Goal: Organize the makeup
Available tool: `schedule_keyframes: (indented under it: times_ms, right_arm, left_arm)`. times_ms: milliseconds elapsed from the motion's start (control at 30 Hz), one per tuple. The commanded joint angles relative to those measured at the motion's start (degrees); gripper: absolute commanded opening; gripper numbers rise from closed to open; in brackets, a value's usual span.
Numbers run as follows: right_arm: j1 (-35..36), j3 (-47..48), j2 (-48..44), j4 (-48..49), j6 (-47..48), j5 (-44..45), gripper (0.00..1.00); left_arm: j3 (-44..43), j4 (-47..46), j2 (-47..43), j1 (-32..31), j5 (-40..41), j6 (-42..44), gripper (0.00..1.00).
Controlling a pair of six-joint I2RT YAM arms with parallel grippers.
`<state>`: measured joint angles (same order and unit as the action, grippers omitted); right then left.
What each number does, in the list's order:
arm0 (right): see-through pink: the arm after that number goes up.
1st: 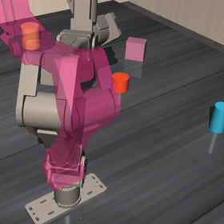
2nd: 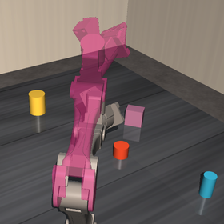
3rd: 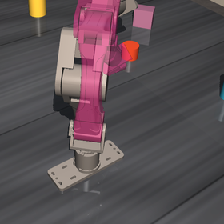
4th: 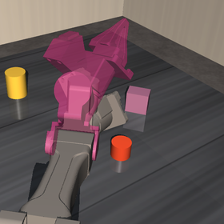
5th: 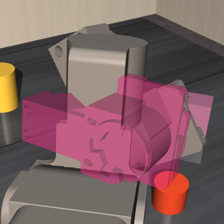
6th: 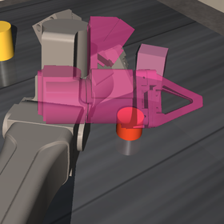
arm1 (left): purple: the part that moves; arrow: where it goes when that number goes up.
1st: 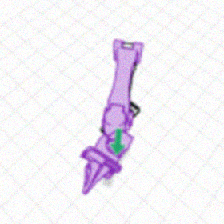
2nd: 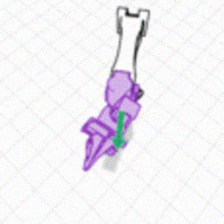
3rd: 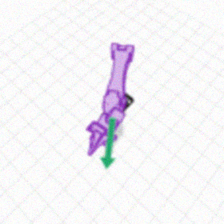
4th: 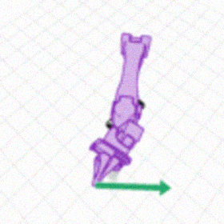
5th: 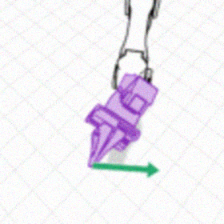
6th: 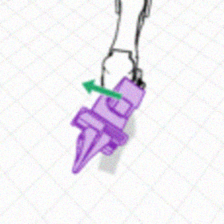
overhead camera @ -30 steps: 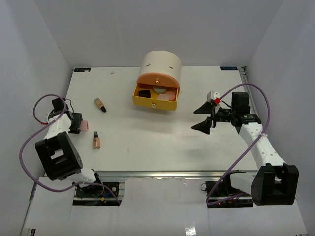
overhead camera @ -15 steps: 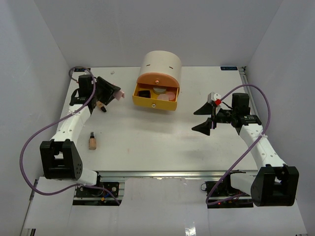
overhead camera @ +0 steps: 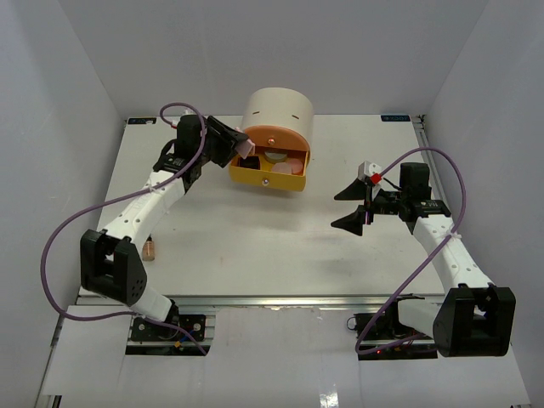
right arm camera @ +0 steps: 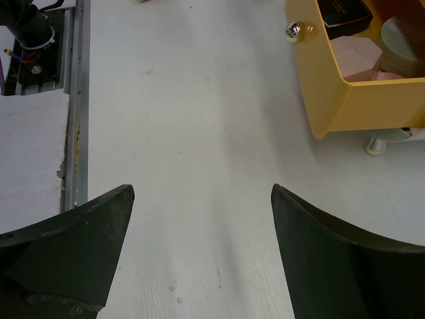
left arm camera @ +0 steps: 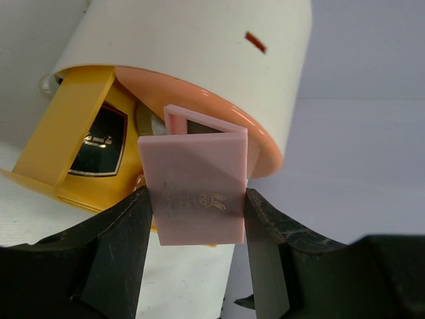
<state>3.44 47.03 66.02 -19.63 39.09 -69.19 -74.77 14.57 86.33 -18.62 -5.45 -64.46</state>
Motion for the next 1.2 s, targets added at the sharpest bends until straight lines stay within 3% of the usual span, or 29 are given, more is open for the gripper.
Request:
schedule_keyframes:
  times_ms: [0,267,300,400,600,667,767,833,1000,1167]
  right_arm:
    - [-0.19,0.08,-0.89,0.21,0.81,-1.39,0.9]
    - [-0.27,-0.09,-0.98,0.21,0.81,-1.65,0.9]
    - [-0.2,-0.09,-0.98,0.21,0.81,-1.65,0.9]
    - [-0.19,-0.09,-0.98,0.21,0.81,-1.91,0.9]
    - [-0.23,-0.09,-1.07,0.21,0.81,-2.18,0.9]
    - [-0.27,-0.09,-1.23,0.21,0.81,-2.1,0.9]
    - [-0.28,-0.11,-1.51,0.21,0.81,-2.09,0.9]
    - [-0.28,0.0,-1.33,0.21,0.81,-2.27,0.9]
    - [-0.28,0.05,-0.98,0.12,0.58,-2.67,0.9]
    - [-0.28,0.03,-1.03,0.09,0.46,-2.83,0.9]
  left_arm:
    - [-2.9,0.28,2.74,-1.06,1.97,-2.19,0.33]
    - [-5.25,0.1,4.21,-1.32,0.02,0.24,0.79]
    - [-5.45,0.11,4.05,-1.4,-0.07,0.82,0.91]
    - [-5.74,0.04,2.68,-1.42,0.31,1.59,0.98]
    - [-4.6,-0.23,-1.74,-1.42,1.63,7.56,0.98]
    - [-2.96,1.79,-5.49,-1.42,7.15,11.33,0.98]
    - [2.22,13.06,-11.58,0.33,21.15,13.12,0.95]
    - [5.86,18.81,-15.04,4.39,25.8,13.48,0.91]
    - [14.89,24.16,-20.2,20.43,21.15,15.36,0.78]
    - [19.92,28.57,-19.91,27.66,26.88,13.55,0.9]
